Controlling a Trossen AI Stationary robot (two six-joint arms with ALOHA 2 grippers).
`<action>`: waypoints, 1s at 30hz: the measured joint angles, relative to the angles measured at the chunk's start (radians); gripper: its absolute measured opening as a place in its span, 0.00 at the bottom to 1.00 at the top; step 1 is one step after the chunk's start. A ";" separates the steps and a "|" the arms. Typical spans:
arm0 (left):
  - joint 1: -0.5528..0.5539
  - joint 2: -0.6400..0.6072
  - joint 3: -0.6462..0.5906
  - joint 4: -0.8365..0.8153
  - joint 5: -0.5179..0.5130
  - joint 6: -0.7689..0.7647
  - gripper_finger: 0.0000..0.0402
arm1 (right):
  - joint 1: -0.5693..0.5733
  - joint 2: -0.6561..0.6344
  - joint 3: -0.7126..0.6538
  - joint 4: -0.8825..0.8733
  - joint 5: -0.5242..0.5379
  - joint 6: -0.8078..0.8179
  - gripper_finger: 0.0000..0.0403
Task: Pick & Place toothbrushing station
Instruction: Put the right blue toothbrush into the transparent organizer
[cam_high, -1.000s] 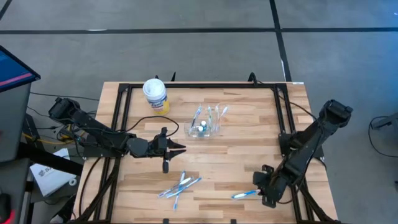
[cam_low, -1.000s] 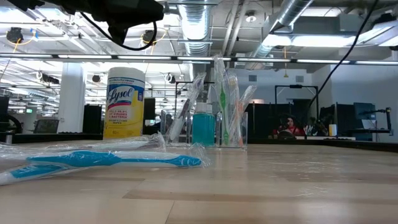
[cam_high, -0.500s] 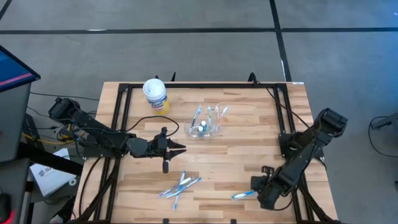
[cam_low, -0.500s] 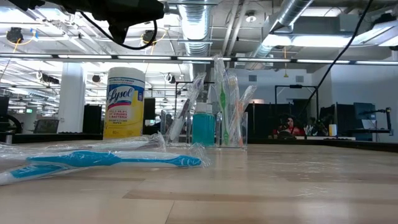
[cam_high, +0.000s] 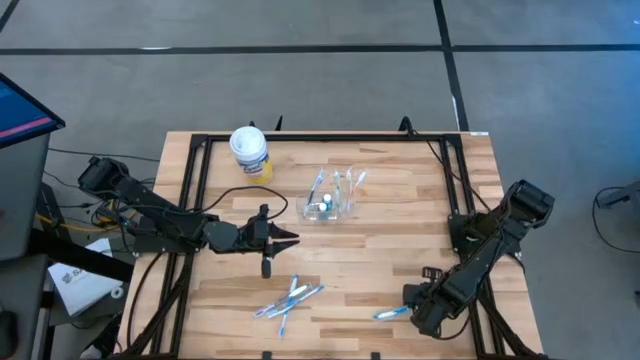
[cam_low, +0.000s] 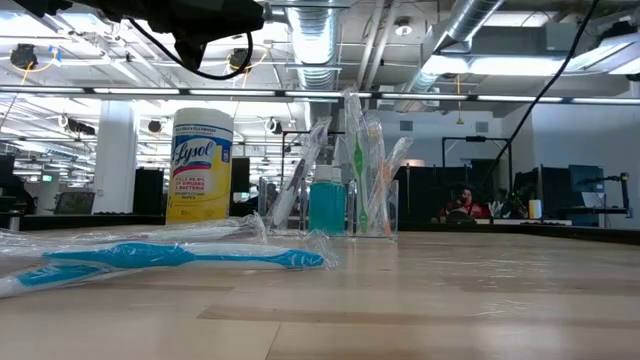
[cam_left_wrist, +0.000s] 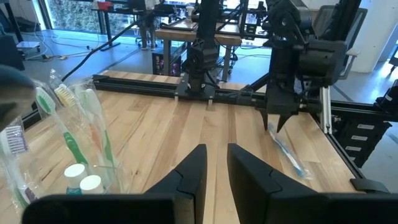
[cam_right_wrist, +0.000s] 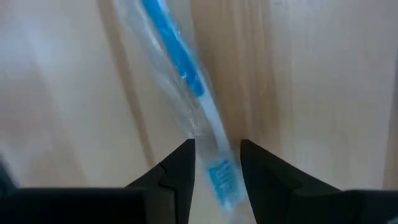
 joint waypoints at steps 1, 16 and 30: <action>0.000 0.000 0.000 0.000 0.000 0.000 0.14 | 0.000 0.011 0.000 -0.001 -0.006 -0.002 0.29; 0.000 0.000 0.000 0.000 0.000 0.000 0.14 | -0.011 0.022 0.000 0.007 -0.015 -0.004 0.19; 0.000 0.000 0.000 0.000 0.007 -0.003 0.14 | -0.016 0.022 0.000 0.017 -0.003 0.012 0.01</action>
